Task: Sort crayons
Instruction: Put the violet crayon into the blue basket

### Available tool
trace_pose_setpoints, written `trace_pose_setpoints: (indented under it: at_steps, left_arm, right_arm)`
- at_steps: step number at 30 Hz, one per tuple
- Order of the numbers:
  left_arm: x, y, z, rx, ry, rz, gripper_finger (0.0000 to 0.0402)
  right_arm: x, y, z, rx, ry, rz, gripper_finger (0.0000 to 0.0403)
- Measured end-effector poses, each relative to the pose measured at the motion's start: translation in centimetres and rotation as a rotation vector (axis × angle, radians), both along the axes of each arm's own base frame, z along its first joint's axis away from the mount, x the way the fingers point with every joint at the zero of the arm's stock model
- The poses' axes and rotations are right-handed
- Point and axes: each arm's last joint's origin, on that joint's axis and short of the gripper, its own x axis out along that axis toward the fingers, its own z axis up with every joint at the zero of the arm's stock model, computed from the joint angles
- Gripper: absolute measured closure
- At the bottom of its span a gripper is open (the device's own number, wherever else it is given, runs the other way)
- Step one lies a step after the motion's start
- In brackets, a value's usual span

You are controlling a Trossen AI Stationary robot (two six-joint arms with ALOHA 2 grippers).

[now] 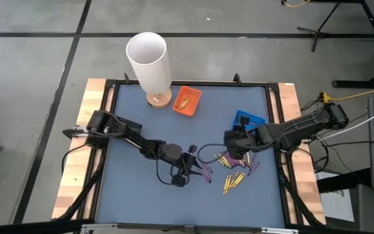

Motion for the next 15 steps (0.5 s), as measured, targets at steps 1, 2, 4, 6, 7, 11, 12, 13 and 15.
trace_pose_setpoints:
  at_steps: [1,2,4,6,7,11,12,13,15]
  left_arm:
    - [0.1,0.0,-0.2,0.002,0.009,0.001,0.0308]
    - [0.3,0.0,-0.4,0.002,0.015,0.000,0.0308]
    - [0.3,0.0,-0.9,0.002,0.038,-0.017,0.0308]
    - [0.3,-0.1,-1.5,0.003,0.054,-0.021,0.0308]
    - [0.2,-0.1,-1.7,0.007,0.073,-0.021,0.0308]
    - [0.2,0.3,-2.3,0.017,0.112,-0.007,0.0308]
    - [0.2,0.4,-2.5,0.018,0.123,-0.003,0.0308]
    - [0.2,0.5,-2.8,0.019,0.126,-0.001,0.0308]
    - [0.2,0.8,-3.2,0.020,0.137,0.006,0.0308]
  right_arm:
    - [0.1,0.0,0.0,0.005,-0.014,0.000,0.0261]
    - [0.2,0.1,0.1,0.012,-0.027,0.001,0.0261]
    - [0.5,0.2,0.1,0.026,-0.050,0.005,0.0261]
    - [0.6,0.3,0.2,0.044,-0.063,0.011,0.0261]
    - [0.7,0.3,0.2,0.056,-0.065,0.015,0.0261]
    - [0.8,0.5,0.2,0.102,-0.071,0.029,0.0261]
    - [0.9,0.5,0.2,0.116,-0.077,0.034,0.0261]
    - [1.0,0.6,0.2,0.130,-0.082,0.039,0.0261]
    - [1.1,0.7,0.2,0.158,-0.088,0.048,0.0261]
